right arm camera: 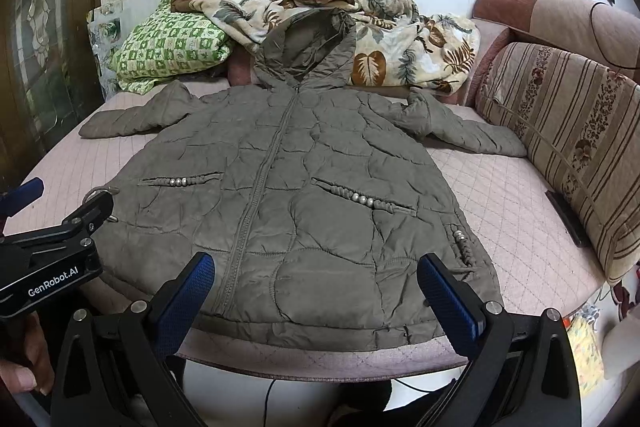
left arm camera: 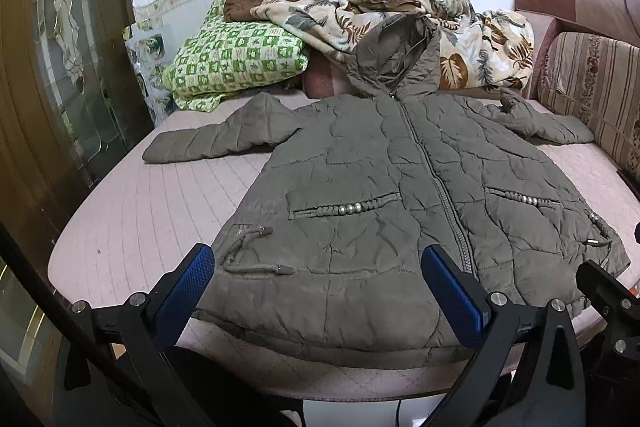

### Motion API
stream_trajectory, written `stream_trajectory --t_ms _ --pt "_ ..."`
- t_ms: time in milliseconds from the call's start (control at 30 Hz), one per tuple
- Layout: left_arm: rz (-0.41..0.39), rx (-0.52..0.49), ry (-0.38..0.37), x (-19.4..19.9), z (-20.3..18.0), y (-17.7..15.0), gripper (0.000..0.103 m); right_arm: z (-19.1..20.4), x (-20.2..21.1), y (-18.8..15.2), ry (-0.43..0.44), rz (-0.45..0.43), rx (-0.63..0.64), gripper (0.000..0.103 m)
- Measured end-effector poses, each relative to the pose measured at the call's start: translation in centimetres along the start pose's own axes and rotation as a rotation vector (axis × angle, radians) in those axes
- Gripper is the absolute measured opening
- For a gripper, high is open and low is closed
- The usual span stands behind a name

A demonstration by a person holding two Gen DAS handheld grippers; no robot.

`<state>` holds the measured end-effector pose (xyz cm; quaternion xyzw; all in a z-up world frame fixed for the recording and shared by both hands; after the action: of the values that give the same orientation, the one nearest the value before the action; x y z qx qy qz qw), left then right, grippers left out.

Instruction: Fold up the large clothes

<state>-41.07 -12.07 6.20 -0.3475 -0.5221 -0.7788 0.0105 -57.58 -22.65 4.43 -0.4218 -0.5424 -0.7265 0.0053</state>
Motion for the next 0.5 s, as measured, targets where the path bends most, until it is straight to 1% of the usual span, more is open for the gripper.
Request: stream_trajectory --t_ms 500 --pt "0.017 0.001 0.001 -0.68 0.21 -0.46 0.103 0.46 -0.69 -0.36 0.002 0.024 0.012 0.102"
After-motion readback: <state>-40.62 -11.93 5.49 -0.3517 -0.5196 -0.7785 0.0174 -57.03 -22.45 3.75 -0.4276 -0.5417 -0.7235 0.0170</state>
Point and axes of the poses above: each gripper's, at about its wrist camera, not at the fingertips, and x roughly against the way its jaws point, z to its left, y to its top, the point moved 7 cm from there along -x, roughly the way its jaws point, and after that the axes turned 9 degrees about y, right-handed, at the moved point
